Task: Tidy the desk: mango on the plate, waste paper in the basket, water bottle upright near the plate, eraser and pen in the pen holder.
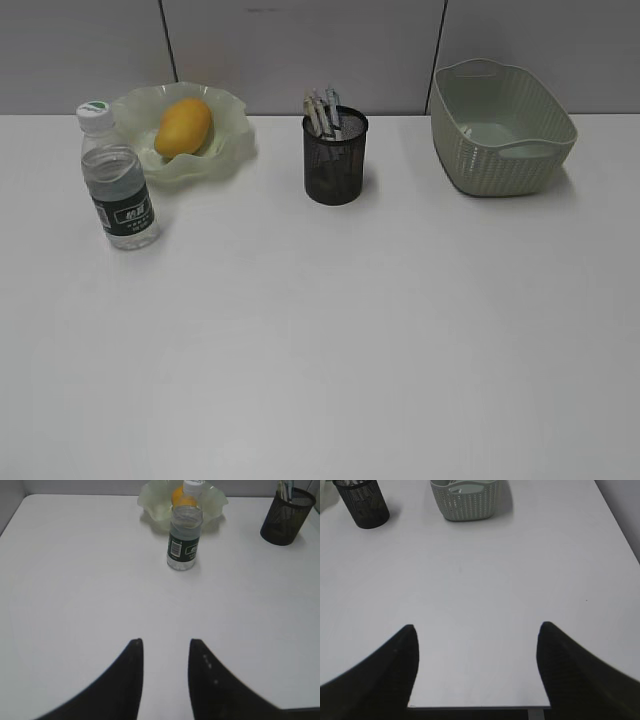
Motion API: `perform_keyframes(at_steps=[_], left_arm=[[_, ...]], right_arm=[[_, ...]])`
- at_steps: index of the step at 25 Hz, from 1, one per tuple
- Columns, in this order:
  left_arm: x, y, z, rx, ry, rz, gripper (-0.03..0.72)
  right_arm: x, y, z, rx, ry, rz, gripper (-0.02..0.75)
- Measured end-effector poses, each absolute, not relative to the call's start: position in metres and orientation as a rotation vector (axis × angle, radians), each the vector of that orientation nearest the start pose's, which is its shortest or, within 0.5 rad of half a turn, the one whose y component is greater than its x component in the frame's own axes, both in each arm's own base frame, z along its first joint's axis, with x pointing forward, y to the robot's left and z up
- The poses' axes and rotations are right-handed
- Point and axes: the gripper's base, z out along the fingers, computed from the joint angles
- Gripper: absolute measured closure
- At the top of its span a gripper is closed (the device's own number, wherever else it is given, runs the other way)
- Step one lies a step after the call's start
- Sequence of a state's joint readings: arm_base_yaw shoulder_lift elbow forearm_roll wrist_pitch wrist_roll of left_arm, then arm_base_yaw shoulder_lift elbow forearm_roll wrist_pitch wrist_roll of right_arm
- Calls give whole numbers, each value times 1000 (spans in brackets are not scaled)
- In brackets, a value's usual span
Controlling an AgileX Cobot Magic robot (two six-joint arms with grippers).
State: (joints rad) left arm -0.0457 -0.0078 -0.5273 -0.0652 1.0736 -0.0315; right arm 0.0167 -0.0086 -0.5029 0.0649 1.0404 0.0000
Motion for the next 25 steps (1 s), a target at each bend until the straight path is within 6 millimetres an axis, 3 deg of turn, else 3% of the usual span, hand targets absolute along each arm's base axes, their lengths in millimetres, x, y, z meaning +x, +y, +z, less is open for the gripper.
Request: perform_keyframes(at_steps=[25], left_arm=[[-10,-5,283,25,2020,-124,449]], right_arm=[[-6,5,280,-19,2012,88,157]])
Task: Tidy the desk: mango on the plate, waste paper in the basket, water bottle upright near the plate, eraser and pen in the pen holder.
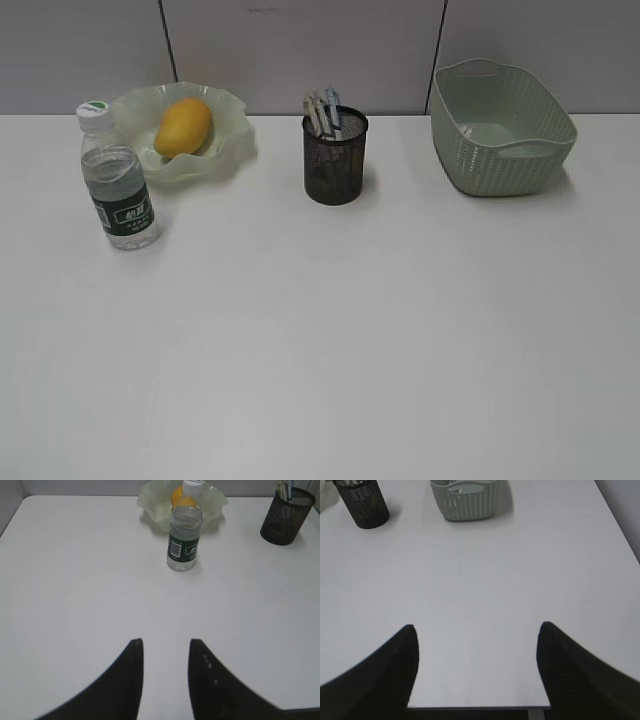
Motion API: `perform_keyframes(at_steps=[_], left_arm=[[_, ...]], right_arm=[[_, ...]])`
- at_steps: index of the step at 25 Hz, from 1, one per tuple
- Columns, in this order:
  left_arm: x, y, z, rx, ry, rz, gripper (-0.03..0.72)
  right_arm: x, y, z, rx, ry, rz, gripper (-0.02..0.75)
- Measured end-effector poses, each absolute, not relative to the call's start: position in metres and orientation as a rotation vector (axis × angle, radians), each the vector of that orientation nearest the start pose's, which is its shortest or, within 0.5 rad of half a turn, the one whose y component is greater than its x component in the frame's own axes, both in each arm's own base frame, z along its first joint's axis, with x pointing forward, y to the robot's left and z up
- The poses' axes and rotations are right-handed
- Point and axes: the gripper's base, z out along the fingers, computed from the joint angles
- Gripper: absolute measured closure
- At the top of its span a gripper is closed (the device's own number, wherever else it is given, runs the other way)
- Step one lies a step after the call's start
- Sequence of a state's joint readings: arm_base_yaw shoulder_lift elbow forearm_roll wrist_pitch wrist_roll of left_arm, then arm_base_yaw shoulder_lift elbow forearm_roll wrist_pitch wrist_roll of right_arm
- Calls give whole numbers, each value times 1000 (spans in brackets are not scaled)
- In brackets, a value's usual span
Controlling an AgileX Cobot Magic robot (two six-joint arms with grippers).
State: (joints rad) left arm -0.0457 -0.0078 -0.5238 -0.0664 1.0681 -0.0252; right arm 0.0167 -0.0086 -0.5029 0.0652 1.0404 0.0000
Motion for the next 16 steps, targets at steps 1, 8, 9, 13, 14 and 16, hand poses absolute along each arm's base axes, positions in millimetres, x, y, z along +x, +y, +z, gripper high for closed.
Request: perform_keyframes(at_steps=[1,8,9,13,14,16], left_arm=[[-10,-5,283,25,2020,-124,449],[-10,-5,283,25,2020,-124,449],[-10,-5,283,25,2020,-124,449],[-10,-5,283,25,2020,-124,449],[-10,-5,283,25,2020,-124,449],[-10,-5,283,25,2020,-124,449]], right_arm=[[-6,5,280,-19,2012,88,157],[-6,5,280,-19,2012,88,157],[-6,5,280,-19,2012,88,157],[-6,5,280,-19,2012,88,157],[-6,5,280,-19,2012,88,157],[-6,5,280,-19,2012,88,157]])
